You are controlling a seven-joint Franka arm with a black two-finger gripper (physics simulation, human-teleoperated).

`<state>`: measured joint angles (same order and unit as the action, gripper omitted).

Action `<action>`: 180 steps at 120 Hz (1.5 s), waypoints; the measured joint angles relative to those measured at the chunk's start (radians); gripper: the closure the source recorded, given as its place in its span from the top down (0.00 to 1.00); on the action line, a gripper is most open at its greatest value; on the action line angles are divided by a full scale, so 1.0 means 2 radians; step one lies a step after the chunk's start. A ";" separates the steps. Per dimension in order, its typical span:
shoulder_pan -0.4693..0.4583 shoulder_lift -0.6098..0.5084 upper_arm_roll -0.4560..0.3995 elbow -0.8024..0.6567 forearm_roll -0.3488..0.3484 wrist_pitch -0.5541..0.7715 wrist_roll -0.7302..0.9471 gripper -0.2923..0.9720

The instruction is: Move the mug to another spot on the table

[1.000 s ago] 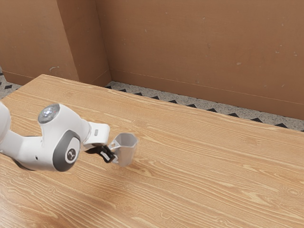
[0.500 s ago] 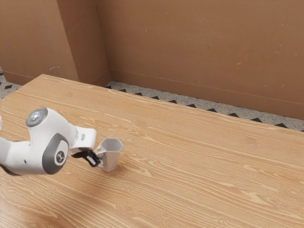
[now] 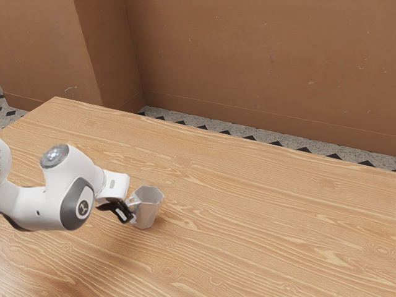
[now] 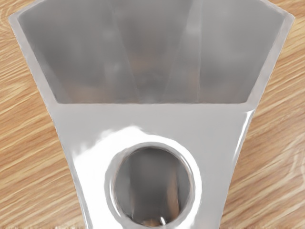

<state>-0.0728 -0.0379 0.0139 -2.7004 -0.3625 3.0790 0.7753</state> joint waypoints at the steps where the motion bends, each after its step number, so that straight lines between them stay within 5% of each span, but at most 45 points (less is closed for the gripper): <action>1: 0.000 0.000 0.000 0.000 0.000 0.000 0.000 0.23; 78: 0.025 -0.003 0.006 -0.002 -0.005 -0.035 0.004 0.59; 112: 0.024 -0.043 0.011 -0.002 -0.018 -0.107 0.005 0.72; 140: 0.039 -0.122 0.013 0.006 -0.014 -0.228 -0.003 0.75; 160: 0.038 -0.155 0.009 0.122 0.049 -0.364 -0.036 0.76; 180: 0.014 -0.038 0.011 0.388 0.120 -0.511 -0.088 0.77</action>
<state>-0.0458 -0.1148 0.0360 -1.9248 -0.1226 2.0567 0.5995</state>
